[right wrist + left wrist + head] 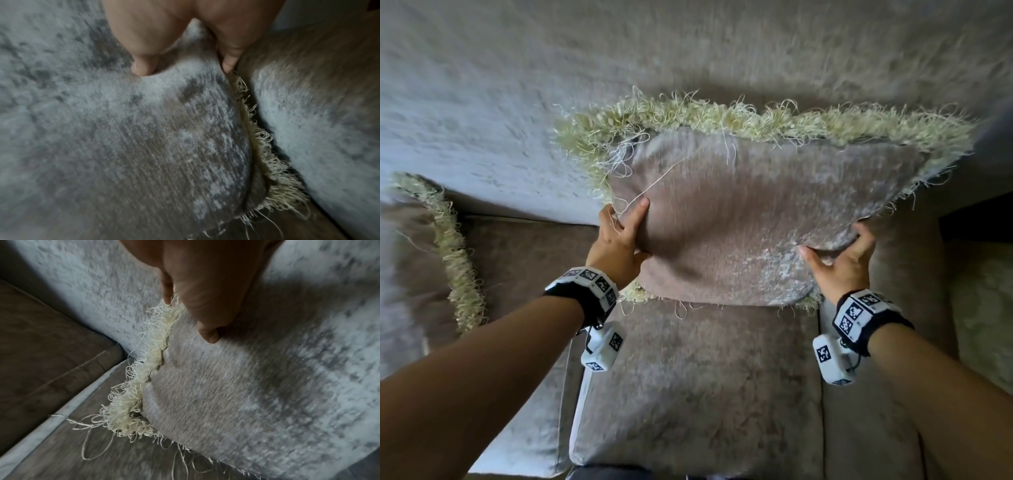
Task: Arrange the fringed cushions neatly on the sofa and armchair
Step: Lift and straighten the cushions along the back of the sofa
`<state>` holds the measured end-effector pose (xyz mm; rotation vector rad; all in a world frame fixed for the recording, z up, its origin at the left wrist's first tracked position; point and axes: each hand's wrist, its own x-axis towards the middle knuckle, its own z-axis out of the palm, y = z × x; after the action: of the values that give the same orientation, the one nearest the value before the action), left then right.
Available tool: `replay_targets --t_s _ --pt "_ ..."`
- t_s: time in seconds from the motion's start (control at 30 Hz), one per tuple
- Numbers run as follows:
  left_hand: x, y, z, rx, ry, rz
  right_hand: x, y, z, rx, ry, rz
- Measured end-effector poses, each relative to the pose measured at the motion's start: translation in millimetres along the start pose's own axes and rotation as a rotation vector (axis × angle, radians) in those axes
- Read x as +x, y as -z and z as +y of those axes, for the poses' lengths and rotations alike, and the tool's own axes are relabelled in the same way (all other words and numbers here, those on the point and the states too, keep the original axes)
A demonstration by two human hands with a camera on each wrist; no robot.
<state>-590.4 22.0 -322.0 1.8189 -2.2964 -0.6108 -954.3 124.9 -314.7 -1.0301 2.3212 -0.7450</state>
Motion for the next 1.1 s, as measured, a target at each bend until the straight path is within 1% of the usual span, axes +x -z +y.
replay_targets --t_s 0.1,0.17,0.23,0.27,0.33,0.47,0.6,0.7,0.83,1.0,1.1 --pt "-6 6 -8 0.094 -0.011 0.005 -13 3 -4 -0.126 -0.010 0.033" --pt "-12 13 -20 0.131 -0.066 0.043 -27 4 -6 -0.196 -0.006 0.113" --pt "-19 24 -34 0.139 -0.118 0.091 -46 3 -12 -0.209 0.035 0.199" --pt "-23 31 -40 0.147 -0.128 0.106 -57 3 -18 -0.191 0.049 0.210" --pt "-35 51 -48 0.159 -0.124 0.090 -81 5 -33 -0.146 0.053 0.170" --pt "-63 102 -45 0.116 -0.069 -0.091 -133 15 -77 -0.108 0.088 0.035" --pt "-93 153 -34 0.051 -0.062 -0.181 -170 29 -123 -0.126 0.124 -0.144" --pt "-122 187 -35 0.037 -0.056 -0.176 -189 33 -155 -0.148 0.193 -0.206" --pt "-160 223 -53 -0.004 -0.009 -0.145 -214 27 -200 -0.139 0.272 -0.275" --pt "-196 253 -109 -0.041 0.091 -0.059 -245 -1 -253 -0.136 0.382 -0.371" --pt "-208 265 -154 -0.061 0.153 -0.048 -261 -29 -285 -0.141 0.413 -0.420"
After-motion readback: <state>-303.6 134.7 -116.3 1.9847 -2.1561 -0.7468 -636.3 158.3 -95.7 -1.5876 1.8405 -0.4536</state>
